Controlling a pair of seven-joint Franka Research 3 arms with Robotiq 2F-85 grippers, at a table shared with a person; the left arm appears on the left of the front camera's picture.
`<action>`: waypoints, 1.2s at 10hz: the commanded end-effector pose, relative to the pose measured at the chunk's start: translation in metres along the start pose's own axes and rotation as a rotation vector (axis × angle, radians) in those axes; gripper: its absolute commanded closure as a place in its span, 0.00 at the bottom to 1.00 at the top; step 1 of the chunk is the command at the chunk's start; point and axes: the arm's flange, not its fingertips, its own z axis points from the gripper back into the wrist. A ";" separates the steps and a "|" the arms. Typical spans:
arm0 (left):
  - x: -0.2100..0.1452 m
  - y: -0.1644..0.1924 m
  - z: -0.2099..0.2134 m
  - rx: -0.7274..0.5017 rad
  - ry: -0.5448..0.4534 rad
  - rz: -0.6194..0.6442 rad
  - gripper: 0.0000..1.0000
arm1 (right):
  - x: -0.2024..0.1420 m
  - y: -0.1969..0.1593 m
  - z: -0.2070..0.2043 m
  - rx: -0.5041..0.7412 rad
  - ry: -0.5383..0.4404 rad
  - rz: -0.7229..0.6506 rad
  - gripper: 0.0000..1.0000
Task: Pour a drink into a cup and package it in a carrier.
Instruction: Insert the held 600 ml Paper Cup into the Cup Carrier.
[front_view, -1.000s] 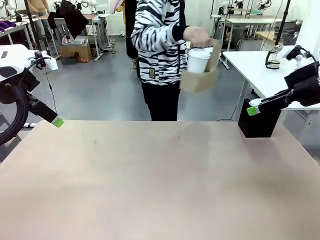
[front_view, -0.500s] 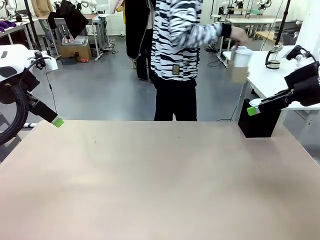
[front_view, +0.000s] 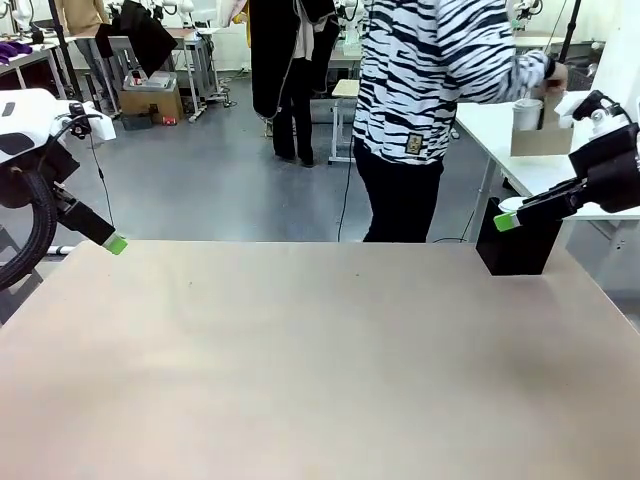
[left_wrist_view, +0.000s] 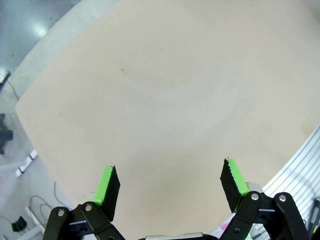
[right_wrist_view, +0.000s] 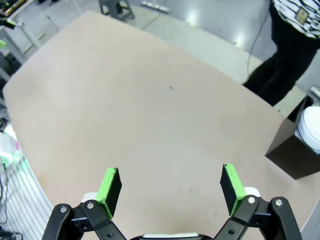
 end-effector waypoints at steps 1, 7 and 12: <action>0.000 0.000 0.001 0.002 -0.002 0.002 0.00 | -0.001 0.001 0.000 -0.014 0.001 -0.009 0.00; 0.000 0.000 0.001 0.002 -0.002 0.002 0.00 | -0.001 0.001 0.000 -0.014 0.001 -0.009 0.00; 0.000 0.000 0.001 0.002 -0.002 0.002 0.00 | -0.001 0.001 0.000 -0.014 0.001 -0.009 0.00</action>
